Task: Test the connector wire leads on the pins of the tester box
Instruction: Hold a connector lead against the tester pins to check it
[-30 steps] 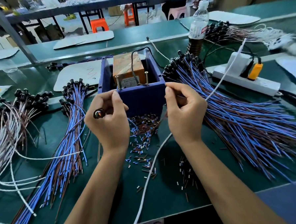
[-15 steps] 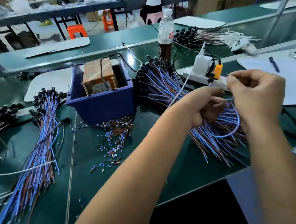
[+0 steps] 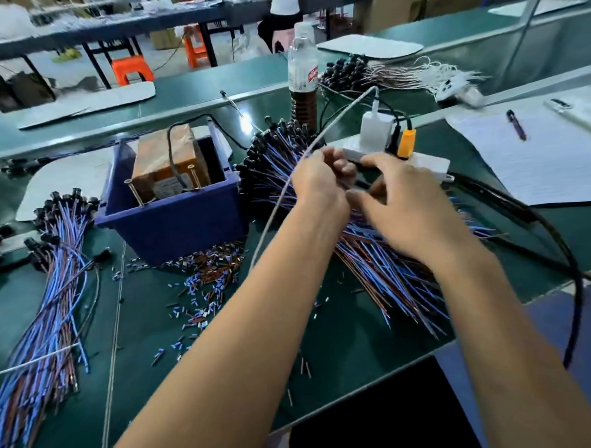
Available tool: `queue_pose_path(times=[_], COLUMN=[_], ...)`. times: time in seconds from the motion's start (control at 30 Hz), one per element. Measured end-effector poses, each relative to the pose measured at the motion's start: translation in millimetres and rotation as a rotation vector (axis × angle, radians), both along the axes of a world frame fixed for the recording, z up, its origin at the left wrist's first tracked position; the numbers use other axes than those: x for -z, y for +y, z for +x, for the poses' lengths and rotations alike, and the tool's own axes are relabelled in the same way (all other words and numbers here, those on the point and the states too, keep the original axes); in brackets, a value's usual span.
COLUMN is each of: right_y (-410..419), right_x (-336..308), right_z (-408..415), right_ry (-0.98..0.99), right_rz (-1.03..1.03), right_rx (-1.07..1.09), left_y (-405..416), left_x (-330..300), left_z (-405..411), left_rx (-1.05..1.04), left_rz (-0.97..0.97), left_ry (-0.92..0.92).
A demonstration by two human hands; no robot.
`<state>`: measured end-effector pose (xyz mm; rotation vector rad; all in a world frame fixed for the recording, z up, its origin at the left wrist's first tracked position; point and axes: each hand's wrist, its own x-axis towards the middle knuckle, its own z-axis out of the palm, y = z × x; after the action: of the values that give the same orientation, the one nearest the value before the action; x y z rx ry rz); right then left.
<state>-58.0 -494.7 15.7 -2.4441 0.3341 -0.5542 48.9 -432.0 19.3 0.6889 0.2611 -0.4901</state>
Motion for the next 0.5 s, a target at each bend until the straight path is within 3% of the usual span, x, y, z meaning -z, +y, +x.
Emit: queue_pose_path(times=[0.13,0.17,0.27,0.33,0.43,0.5], right_y=[3.1,2.9,2.2,5.3,11.7,15.3], right_x=[10.3,11.0,13.0,15.7,24.4,31.6], right_z=[13.9,16.7,22.8,26.1,30.4,32.3], right_ry=[0.002,-0.003,-0.044,-0.043,-0.030,-0.020], right_rz=[0.096,0.085,0.021,-0.052,-0.146,-0.167], right_rx=[-0.031,-0.005,0.106,0.161,0.223,0.231], left_y=[15.0,20.0,36.9,47.9,59.1,63.4], left_x=[-7.4,-6.3,4.7,11.8,22.0,27.9], left_z=[14.0,17.4,26.5,29.3,32.6,29.4], left_rx=[-0.110,-0.137,-0.179,-0.202,-0.085,-0.017], left_rz=[0.064,0.205,1.019,1.397,1.612,1.619], left_ry=[-0.113,-0.201,-0.606,-0.770,-0.857,-0.864])
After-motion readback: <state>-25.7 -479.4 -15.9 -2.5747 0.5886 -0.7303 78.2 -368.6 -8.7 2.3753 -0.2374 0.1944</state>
